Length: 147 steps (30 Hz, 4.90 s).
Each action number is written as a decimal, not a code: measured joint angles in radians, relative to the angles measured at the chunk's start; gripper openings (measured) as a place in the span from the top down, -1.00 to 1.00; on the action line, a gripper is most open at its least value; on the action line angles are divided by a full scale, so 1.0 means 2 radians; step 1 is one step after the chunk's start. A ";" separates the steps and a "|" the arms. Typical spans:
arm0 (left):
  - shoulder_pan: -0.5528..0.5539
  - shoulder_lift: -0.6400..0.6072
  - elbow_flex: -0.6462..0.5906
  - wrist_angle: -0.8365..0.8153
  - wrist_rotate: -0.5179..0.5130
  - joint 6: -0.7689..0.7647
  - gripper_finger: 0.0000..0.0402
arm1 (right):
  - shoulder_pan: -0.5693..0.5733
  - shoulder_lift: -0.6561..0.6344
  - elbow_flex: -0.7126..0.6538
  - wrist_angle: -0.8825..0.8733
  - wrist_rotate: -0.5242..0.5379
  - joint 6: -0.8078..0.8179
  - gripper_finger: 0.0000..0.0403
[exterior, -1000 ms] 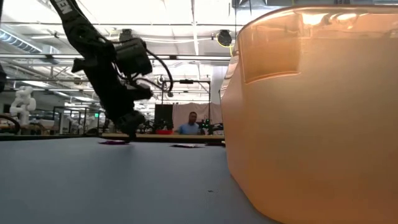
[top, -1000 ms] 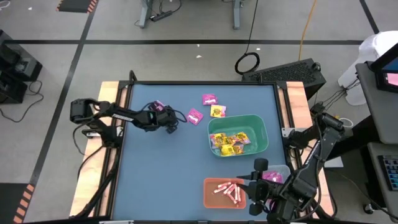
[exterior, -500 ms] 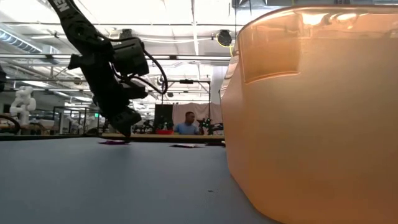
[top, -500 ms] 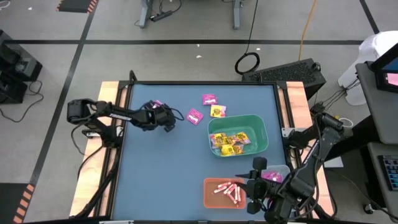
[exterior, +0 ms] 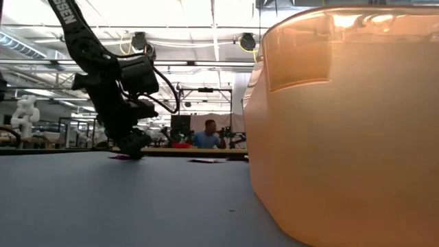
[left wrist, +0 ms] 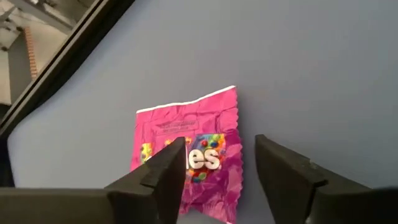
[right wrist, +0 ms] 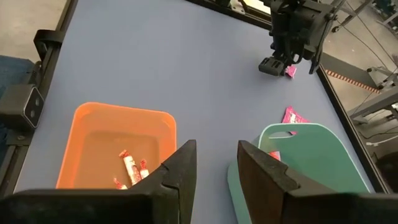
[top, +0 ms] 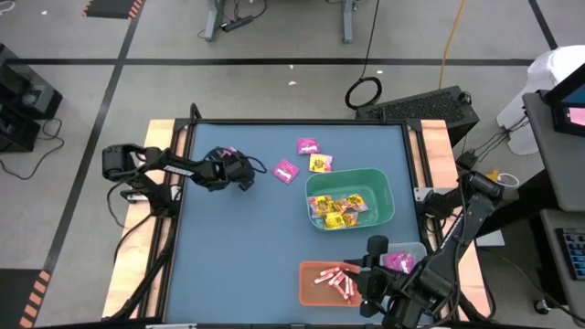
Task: Sort candy
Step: Put the purple candy pack into the transparent bin
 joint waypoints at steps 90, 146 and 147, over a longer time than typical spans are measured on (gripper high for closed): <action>-0.230 -0.071 0.016 -0.073 0.313 -0.059 0.65 | -0.231 0.162 0.000 0.376 -0.172 -0.226 0.47; -0.401 -0.019 -0.017 0.039 0.079 -0.136 0.65 | -0.327 0.221 0.000 0.419 -0.315 -0.350 0.11; -0.399 -0.019 -0.017 0.040 0.079 -0.136 0.65 | -0.327 0.221 0.000 0.419 -0.315 -0.349 0.09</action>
